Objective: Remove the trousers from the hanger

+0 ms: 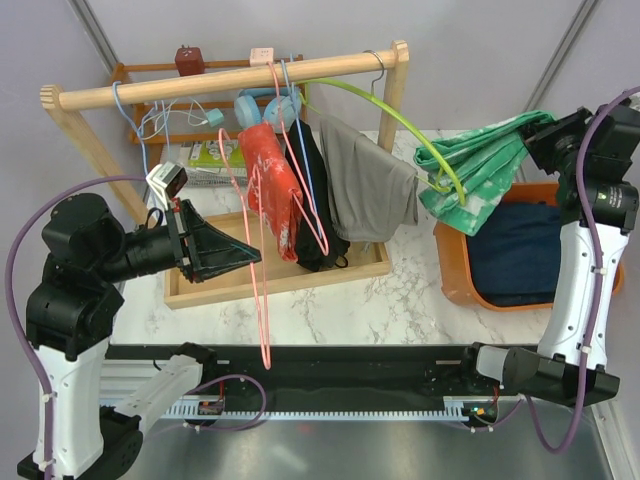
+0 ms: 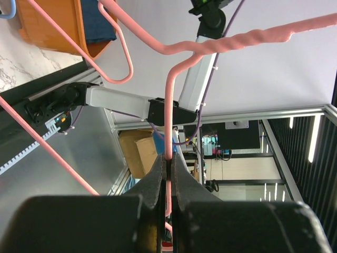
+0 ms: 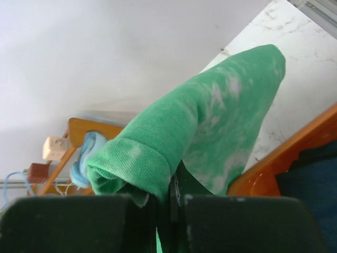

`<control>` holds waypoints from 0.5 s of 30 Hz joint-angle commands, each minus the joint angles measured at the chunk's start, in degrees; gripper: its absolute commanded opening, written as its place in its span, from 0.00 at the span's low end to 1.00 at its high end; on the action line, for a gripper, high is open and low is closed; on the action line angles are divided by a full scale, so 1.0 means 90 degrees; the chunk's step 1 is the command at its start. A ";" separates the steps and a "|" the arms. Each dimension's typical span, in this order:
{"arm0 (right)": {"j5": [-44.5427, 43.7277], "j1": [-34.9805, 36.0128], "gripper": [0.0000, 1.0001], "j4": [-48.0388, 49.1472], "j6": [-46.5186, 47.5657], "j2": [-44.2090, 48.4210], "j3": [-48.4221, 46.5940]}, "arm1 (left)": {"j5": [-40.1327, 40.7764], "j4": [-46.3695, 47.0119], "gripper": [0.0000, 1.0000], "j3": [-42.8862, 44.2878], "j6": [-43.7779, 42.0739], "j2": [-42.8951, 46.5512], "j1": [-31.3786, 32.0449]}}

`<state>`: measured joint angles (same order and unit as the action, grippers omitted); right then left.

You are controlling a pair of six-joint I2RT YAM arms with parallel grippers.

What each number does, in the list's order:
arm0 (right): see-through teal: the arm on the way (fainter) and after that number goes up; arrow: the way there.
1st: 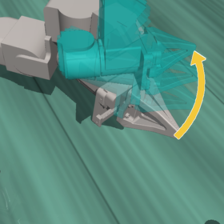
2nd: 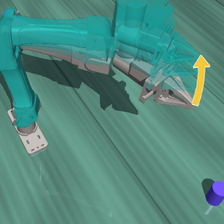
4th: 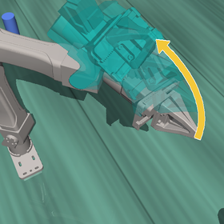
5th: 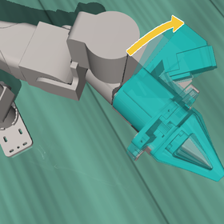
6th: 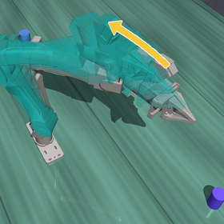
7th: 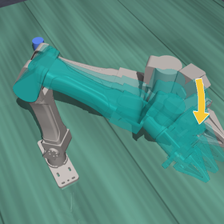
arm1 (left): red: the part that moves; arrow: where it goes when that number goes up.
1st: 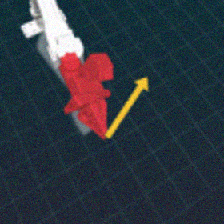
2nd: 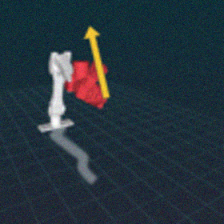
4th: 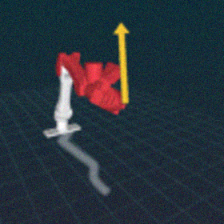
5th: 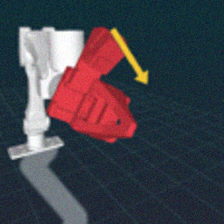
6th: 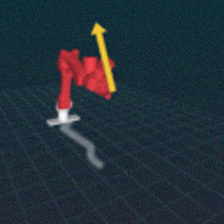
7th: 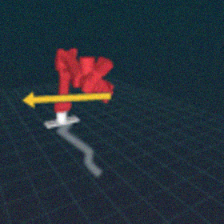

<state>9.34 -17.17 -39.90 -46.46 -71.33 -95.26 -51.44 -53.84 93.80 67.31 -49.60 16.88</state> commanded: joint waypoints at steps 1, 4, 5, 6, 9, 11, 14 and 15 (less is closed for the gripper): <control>0.0260 -0.0114 0.00 0.1571 -0.0422 0.0172 -0.1027 | -0.0417 0.0299 0.02 -0.0002 -0.0096 -0.0026 0.0009; 0.0329 -0.0114 0.00 0.1875 -0.0551 0.0240 -0.0734 | -0.0476 0.0289 0.02 -0.0061 -0.0106 -0.0006 0.0009; 0.0387 -0.0114 0.00 0.1884 -0.0570 0.0153 -0.0743 | -0.0514 0.0289 0.02 -0.0061 -0.0106 0.0004 0.0009; 0.0562 -0.0114 0.00 0.1875 -0.0571 0.0113 -0.0753 | -0.0544 0.0299 0.02 -0.0061 -0.0106 0.0013 0.0009; 0.0652 -0.0114 0.00 0.1924 -0.0561 0.0093 -0.0491 | -0.0603 0.0299 0.02 -0.0051 -0.0135 0.0014 0.0009; 0.0544 -0.0114 0.00 0.1836 -0.0357 0.0210 -0.0489 | -0.0642 0.0309 0.02 -0.0051 -0.0145 0.0004 0.0009; 0.0281 -0.0114 0.00 0.1069 0.0100 0.0085 -0.1363 | -0.0681 0.0309 0.02 -0.0041 -0.0155 0.0023 0.0009; 0.0183 -0.0114 0.00 0.0823 0.0239 0.0026 -0.1639 | -0.0700 0.0309 0.02 -0.0041 -0.0154 0.0014 0.0009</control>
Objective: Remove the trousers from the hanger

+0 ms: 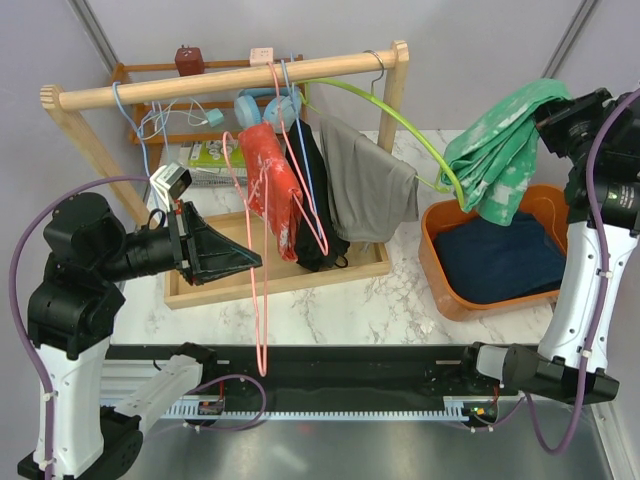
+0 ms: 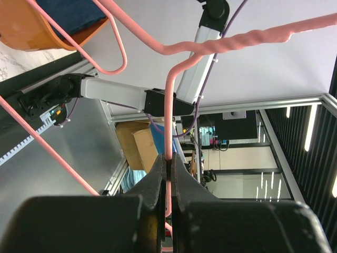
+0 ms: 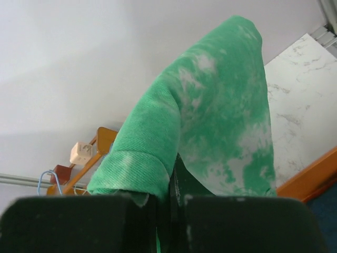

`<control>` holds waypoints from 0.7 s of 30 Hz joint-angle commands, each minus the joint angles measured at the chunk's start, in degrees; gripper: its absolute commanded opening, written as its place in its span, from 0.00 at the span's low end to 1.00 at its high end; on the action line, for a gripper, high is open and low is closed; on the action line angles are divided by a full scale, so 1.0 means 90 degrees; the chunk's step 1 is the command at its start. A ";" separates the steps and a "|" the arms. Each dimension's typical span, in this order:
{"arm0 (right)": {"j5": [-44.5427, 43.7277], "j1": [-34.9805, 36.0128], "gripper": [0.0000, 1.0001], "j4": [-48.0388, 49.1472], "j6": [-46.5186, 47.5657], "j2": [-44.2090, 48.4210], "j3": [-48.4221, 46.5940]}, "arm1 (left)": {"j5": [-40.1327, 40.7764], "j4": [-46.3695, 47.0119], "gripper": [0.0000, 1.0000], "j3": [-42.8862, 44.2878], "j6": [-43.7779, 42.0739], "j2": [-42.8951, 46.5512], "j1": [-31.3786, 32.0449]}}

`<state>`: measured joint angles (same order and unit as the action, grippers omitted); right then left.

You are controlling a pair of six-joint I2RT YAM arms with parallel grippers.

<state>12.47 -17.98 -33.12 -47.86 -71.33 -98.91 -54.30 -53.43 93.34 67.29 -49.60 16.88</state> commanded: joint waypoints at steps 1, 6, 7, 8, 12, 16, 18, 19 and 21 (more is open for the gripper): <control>-0.0348 -0.0024 0.00 -0.0136 0.0540 -0.0013 -0.1468 | -0.0382 0.0263 0.02 0.0010 -0.0152 0.0023 0.0009; -0.0731 -0.0024 0.00 -0.0987 0.0981 0.0073 -0.1911 | -0.0451 0.0263 0.02 -0.0049 -0.0123 0.0062 0.0009; -0.0789 -0.0024 0.00 -0.1017 0.1001 0.0151 -0.1813 | -0.0460 0.0263 0.02 -0.0049 -0.0113 0.0062 0.0009; -0.0925 -0.0024 0.00 -0.1104 0.1059 0.0336 -0.1590 | -0.0489 0.0253 0.02 -0.0059 -0.0103 0.0062 -0.0001; -0.0995 -0.0024 0.00 -0.1193 0.1157 0.0825 -0.0935 | -0.0577 0.0224 0.02 -0.0068 -0.0055 0.0072 0.0009; -0.0936 -0.0024 0.00 -0.1193 0.0923 0.1216 -0.0222 | -0.0587 0.0185 0.02 -0.0137 0.0004 0.0121 0.0009; -0.1023 -0.0024 0.00 -0.1183 0.0738 0.1460 0.0305 | -0.0616 0.0185 0.02 -0.0195 0.0033 0.0160 0.0009; -0.1053 -0.0024 0.00 -0.1192 0.0689 0.1615 0.0471 | -0.0617 0.0185 0.02 -0.0205 0.0033 0.0170 -0.0001; -0.1102 -0.0024 0.00 -0.1212 0.0503 0.1743 0.0901 | -0.0646 0.0175 0.02 -0.0263 0.0043 0.0228 -0.0001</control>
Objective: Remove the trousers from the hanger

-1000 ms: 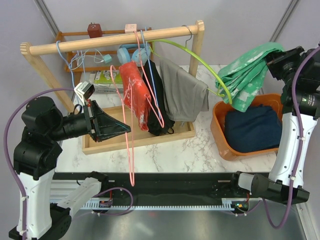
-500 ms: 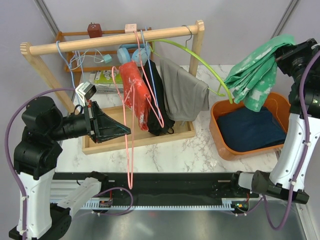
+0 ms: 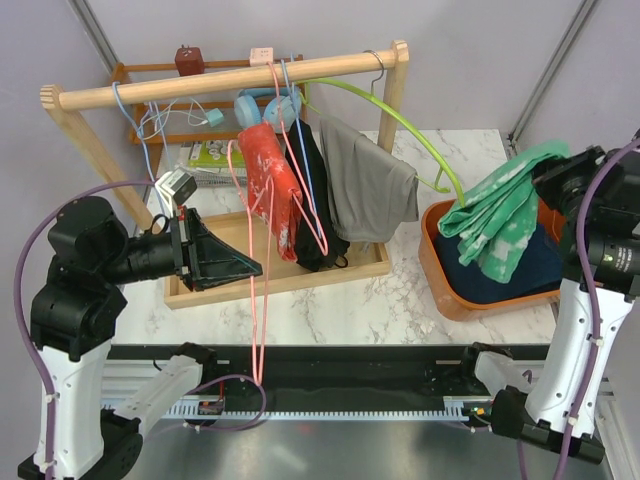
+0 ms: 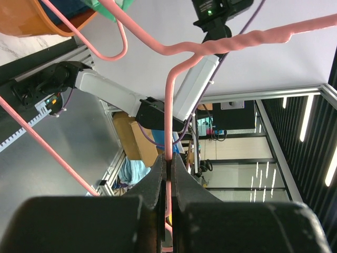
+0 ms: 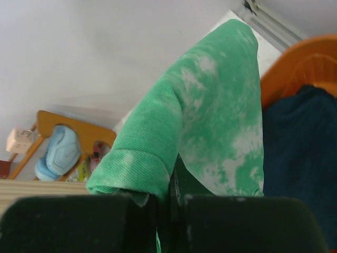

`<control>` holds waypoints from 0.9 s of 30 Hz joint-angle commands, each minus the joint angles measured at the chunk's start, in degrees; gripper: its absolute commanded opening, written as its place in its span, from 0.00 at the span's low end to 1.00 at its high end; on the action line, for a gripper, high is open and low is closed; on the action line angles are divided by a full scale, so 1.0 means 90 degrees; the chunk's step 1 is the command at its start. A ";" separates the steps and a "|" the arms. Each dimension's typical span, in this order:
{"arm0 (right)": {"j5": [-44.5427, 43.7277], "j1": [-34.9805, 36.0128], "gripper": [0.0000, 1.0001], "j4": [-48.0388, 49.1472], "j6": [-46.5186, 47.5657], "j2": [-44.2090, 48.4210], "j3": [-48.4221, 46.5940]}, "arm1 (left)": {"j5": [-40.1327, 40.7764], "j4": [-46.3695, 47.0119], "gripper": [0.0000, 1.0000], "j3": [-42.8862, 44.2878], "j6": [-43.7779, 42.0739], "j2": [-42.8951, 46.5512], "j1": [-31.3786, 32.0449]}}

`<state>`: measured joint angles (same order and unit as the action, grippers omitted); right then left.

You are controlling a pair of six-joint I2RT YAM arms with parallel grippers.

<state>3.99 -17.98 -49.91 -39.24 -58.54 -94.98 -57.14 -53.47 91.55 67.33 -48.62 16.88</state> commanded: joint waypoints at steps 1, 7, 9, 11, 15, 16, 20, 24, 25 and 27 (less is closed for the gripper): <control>-0.0170 -0.0024 0.00 0.0634 -0.0512 0.0372 0.0572 | -0.0340 0.0180 0.02 -0.0094 0.0038 0.0129 -0.0001; -0.0617 -0.0073 0.00 0.0107 -0.0211 0.0586 0.1303 | -0.0486 0.0170 0.02 -0.0201 0.0038 0.0158 0.0009; -0.0794 -0.0131 0.00 -0.0020 0.0062 0.0665 0.1461 | -0.0535 0.0180 0.02 -0.0201 0.0019 0.0129 0.0009; -0.0630 -0.0209 0.00 -0.0099 0.0161 0.0704 0.1627 | -0.0603 0.0180 0.02 -0.0230 -0.0039 0.0110 0.0009; 0.0776 -0.0346 0.00 0.0651 -0.0442 0.0626 0.1774 | -0.0750 0.0170 0.02 -0.0348 -0.0079 0.0002 -0.0001; 0.0971 -0.0346 0.00 0.1136 -0.0821 0.0732 0.1938 | -0.0828 0.0180 0.02 -0.0328 -0.0079 -0.0056 0.0009; 0.1742 -0.0337 0.00 0.1610 -0.1225 0.0656 0.1775 | -0.0936 0.0180 0.02 -0.0269 -0.0137 -0.0154 0.0009; 0.1891 -0.0346 0.00 0.1825 -0.1450 0.0577 0.1754 | -0.0975 0.0180 0.02 -0.0309 -0.0176 -0.0242 0.0009; 0.1852 -0.0346 0.00 0.1757 -0.1373 0.0558 0.1919 | -0.1004 0.0180 0.02 -0.0299 -0.0176 -0.0262 0.0009; 0.1803 -0.0521 0.00 0.1504 -0.1022 0.0460 0.2153 | -0.1033 0.0180 0.02 -0.0241 -0.0157 -0.0291 -0.0001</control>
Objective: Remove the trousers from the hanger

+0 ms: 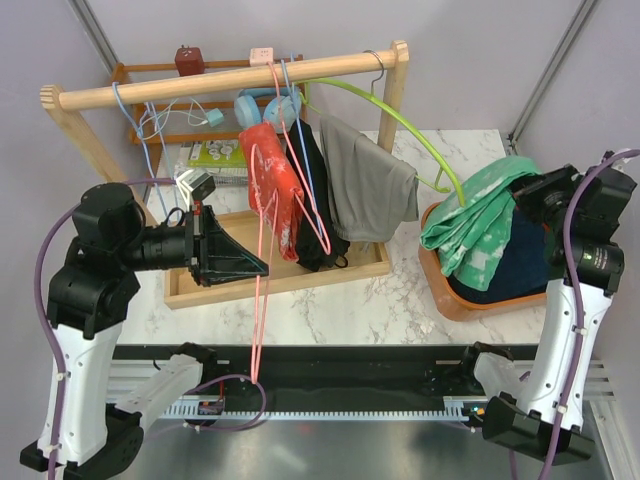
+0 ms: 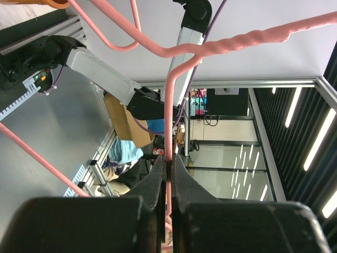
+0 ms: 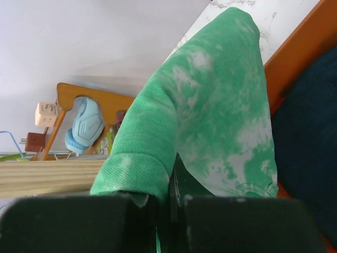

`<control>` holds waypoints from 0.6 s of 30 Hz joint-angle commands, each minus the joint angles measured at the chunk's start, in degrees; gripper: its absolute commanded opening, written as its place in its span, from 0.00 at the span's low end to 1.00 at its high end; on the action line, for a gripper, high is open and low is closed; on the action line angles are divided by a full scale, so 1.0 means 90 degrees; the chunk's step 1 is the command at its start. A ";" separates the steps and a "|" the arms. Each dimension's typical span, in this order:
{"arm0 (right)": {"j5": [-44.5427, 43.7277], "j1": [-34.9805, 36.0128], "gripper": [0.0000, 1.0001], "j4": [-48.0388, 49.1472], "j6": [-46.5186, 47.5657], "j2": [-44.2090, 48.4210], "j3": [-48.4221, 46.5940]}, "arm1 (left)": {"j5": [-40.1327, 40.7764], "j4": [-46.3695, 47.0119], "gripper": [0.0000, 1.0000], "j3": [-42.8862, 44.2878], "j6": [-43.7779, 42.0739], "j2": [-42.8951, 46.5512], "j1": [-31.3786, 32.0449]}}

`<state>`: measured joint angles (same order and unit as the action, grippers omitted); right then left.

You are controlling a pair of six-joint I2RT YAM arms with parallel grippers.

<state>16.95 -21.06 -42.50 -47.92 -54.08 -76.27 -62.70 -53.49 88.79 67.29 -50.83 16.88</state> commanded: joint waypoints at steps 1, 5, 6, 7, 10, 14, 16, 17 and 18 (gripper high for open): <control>0.0324 -0.0305 0.00 0.0331 0.0060 -0.0113 0.0395 | -0.0436 0.0192 0.02 0.0085 -0.0142 -0.0046 0.0009; -0.0748 -0.0892 0.09 -0.0822 0.1230 -0.0055 0.0769 | -0.0495 0.0182 0.02 0.0115 -0.0123 -0.0007 0.0009; -0.0973 -0.1047 0.14 -0.1260 0.1629 -0.0132 0.0731 | -0.0504 0.0182 0.02 0.0105 -0.0123 0.0013 0.0009; -0.1120 -0.1116 0.18 -0.1390 0.1788 -0.0162 0.0643 | -0.0504 0.0182 0.02 0.0047 -0.0123 0.0022 0.0009; -0.1599 -0.1146 0.60 -0.1693 0.2053 -0.0260 0.0322 | -0.0495 0.0182 0.02 -0.0032 -0.0123 0.0052 0.0009; -0.1843 -0.1127 0.90 -0.2278 0.2307 -0.0660 -0.0634 | -0.0465 0.0182 0.02 0.0007 -0.0133 0.0003 -0.0001; -0.2156 -0.1078 0.96 -0.2747 0.2394 -0.0972 -0.1471 | -0.0436 0.0182 0.02 -0.0032 -0.0142 0.0013 -0.0001; -0.2321 -0.1059 0.97 -0.2942 0.2424 -0.1099 -0.1776 | -0.0426 0.0182 0.02 -0.0042 -0.0142 0.0013 -0.0001; -0.2584 -0.1020 0.97 -0.3330 0.2463 -0.1361 -0.2079 | -0.0407 0.0192 0.02 -0.0042 -0.0142 0.0022 0.0009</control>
<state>1.52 -30.96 -63.90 -29.45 -62.35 -83.66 -63.75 -53.47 88.66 67.29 -50.72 16.88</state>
